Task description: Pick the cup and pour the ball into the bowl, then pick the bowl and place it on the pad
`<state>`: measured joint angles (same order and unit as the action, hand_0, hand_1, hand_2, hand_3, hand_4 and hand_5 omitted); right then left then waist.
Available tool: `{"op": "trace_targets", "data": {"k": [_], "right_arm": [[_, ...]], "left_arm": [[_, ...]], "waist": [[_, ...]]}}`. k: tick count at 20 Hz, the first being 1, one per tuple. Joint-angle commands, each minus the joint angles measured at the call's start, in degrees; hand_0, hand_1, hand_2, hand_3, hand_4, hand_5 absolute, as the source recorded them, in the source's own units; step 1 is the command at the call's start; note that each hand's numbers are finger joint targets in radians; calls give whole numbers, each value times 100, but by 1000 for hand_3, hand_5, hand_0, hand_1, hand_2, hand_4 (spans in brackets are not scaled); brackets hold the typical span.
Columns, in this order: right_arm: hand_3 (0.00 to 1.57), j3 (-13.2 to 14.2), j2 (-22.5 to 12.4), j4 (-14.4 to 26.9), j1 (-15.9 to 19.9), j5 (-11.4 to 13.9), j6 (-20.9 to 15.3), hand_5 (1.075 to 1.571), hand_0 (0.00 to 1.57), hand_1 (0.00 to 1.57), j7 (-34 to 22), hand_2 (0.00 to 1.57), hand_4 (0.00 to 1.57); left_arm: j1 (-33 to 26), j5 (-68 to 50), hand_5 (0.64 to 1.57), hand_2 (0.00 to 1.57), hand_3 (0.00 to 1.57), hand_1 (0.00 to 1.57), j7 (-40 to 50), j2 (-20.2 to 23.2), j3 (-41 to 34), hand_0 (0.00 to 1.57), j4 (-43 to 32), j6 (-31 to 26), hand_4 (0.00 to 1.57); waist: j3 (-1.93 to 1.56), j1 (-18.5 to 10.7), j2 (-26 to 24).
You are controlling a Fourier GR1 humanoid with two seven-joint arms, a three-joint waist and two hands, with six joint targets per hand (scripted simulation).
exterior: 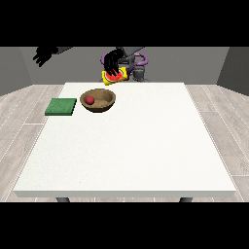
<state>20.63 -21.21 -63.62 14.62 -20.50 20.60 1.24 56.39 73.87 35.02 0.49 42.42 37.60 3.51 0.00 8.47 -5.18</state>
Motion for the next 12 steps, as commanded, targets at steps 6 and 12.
{"op": "trace_targets", "data": {"k": [6,12], "right_arm": [[107,242,-63,24,-231,38,-337,1551,0,0,51,0,740],[0,149,183,59,-323,189,-647,1556,0,0,43,0,785]], "left_arm": [[-539,-2081,1556,1367,1079,949,-1024,654,-2111,949,1284,1444,1300],[-632,-4546,1568,0,0,0,-1792,660,-4031,0,2279,1295,1150]], "waist": [[33,-823,-83],[88,-1381,-124]]}}
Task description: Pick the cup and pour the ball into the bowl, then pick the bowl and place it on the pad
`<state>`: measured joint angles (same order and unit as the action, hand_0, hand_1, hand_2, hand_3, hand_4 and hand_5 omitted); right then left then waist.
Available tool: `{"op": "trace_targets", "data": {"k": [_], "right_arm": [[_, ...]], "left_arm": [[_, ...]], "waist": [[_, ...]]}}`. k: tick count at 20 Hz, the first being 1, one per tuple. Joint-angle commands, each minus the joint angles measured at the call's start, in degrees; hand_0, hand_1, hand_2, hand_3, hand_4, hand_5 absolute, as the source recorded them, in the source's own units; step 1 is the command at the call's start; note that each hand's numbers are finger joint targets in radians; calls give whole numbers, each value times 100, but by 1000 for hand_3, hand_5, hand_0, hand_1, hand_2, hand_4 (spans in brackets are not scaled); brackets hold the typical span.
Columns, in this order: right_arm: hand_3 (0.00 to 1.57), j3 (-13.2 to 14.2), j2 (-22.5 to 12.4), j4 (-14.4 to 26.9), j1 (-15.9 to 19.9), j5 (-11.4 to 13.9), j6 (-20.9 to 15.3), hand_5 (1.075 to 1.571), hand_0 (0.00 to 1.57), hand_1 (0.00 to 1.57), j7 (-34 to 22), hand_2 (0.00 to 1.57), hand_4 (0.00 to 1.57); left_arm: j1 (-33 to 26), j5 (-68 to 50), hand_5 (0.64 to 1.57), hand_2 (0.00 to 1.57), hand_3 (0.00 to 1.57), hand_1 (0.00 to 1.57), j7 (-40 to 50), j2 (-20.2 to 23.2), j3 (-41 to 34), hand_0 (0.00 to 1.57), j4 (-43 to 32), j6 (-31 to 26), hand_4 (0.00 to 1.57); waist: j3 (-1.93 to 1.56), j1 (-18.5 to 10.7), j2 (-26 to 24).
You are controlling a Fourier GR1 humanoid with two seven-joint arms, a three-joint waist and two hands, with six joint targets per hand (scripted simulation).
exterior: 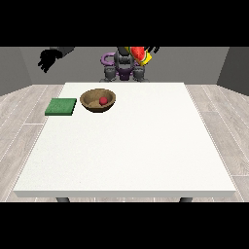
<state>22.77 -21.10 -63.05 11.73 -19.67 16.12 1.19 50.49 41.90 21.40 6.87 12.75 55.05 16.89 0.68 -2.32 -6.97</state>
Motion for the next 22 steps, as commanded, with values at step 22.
{"op": "trace_targets", "data": {"k": [22], "right_arm": [[0,-272,1214,1713,654,467,-791,1558,0,0,1841,0,582]], "left_arm": [[-563,-5124,1542,0,0,0,-1152,2151,-3574,0,1176,-3380,1001]], "waist": [[-72,-590,1367]]}}
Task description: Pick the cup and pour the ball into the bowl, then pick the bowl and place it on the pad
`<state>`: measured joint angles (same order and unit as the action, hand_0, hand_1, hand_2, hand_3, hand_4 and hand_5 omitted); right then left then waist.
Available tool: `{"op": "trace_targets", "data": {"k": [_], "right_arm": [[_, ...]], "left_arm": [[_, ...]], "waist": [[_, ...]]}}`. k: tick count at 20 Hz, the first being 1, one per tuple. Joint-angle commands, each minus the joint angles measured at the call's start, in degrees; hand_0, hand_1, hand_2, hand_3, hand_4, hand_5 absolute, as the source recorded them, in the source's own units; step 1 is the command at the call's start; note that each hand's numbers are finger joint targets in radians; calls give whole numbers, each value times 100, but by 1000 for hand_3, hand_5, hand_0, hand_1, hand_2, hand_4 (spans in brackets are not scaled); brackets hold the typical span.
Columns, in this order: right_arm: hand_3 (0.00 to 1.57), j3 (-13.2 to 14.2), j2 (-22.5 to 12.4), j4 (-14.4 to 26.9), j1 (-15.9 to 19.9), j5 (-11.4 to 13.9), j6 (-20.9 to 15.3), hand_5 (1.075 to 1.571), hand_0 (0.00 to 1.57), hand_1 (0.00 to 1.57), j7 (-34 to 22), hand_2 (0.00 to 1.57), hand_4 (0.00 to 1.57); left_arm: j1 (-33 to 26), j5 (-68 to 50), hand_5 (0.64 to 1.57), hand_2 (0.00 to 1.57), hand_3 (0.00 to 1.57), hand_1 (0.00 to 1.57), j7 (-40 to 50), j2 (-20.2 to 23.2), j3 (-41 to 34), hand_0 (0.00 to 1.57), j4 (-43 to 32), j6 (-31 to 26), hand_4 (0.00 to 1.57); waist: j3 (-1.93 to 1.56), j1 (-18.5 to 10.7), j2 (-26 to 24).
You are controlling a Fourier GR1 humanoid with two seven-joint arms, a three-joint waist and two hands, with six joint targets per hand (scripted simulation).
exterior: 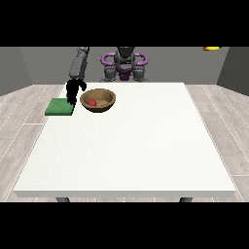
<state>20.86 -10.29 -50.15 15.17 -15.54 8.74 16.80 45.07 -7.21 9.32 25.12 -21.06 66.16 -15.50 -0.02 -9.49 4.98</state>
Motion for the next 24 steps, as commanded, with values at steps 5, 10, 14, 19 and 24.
{"op": "trace_targets", "data": {"k": [5,10,14,19,24], "right_arm": [[0,-22,-93,1167,323,141,256,1553,0,0,903,0,529],[0,120,-234,1487,643,64,96,1548,0,0,907,0,476],[0,-87,-6,1352,618,221,23,1546,0,0,1135,0,449],[0,-79,235,1221,671,166,-218,1550,0,0,950,0,448],[0,-90,461,1315,714,266,-619,1556,0,0,1098,0,498]], "left_arm": [[-200,-610,1532,0,0,0,240,584,-375,0,329,-386,1014],[-375,-654,1536,0,0,0,380,518,-264,0,612,-293,1017],[-343,-760,1540,0,0,0,276,776,-430,0,475,-423,1018],[-264,-888,1537,0,0,0,366,783,-410,0,560,-488,1023],[-159,-1117,1543,0,0,0,430,960,-535,0,522,-617,1022]], "waist": [[-4,39,341],[-3,-3,334],[-1,80,493],[0,-167,427],[-4,-121,553]]}}
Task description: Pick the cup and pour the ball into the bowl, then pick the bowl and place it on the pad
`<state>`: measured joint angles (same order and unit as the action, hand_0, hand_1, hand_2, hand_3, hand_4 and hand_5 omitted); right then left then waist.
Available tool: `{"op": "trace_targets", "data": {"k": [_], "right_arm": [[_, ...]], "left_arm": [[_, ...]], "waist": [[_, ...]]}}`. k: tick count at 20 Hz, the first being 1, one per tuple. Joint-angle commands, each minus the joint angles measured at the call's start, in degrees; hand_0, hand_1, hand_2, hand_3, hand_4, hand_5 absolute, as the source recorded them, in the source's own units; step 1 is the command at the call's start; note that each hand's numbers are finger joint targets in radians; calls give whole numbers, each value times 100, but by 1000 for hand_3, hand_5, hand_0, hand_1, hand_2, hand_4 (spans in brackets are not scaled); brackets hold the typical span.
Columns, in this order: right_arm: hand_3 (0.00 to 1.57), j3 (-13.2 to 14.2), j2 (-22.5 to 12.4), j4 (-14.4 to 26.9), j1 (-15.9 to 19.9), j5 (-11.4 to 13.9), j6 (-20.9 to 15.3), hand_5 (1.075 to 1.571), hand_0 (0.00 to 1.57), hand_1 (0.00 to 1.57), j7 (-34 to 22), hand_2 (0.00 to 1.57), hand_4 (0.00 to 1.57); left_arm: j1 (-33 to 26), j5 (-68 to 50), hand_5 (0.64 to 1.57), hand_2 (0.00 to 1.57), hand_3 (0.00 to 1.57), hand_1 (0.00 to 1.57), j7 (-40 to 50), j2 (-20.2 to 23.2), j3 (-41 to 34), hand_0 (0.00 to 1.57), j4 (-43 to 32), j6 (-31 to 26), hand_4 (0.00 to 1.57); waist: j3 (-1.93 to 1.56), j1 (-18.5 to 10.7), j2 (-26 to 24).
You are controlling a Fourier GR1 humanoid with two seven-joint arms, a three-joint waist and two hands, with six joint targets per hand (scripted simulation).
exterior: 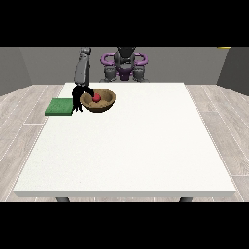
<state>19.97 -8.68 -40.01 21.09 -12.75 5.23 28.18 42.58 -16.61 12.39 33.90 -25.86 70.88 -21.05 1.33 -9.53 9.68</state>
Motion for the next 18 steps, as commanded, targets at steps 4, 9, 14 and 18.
{"op": "trace_targets", "data": {"k": [4,9,14,18], "right_arm": [[785,149,-333,545,-317,181,-758,1487,1571,1571,-625,1571,844],[1534,45,-591,183,-785,460,-1222,1511,1571,1571,-498,1571,927],[1242,-15,-979,-281,-773,474,-1497,1546,1571,1571,-1020,1571,1001],[1111,-220,-1322,-734,-814,536,-1614,1548,1571,1571,-1718,1571,1026]], "left_arm": [[121,-309,1536,0,0,0,-104,297,-240,0,95,-275,1018],[26,-419,1514,0,0,0,-68,172,-237,0,117,-289,1092],[50,-464,1531,0,0,0,102,321,-244,0,27,-358,1170],[-154,-358,1528,0,0,0,-53,191,-239,0,-120,-302,1191]], "waist": [[-127,-310,624],[-112,-317,590],[-109,-379,284],[-93,-212,67]]}}
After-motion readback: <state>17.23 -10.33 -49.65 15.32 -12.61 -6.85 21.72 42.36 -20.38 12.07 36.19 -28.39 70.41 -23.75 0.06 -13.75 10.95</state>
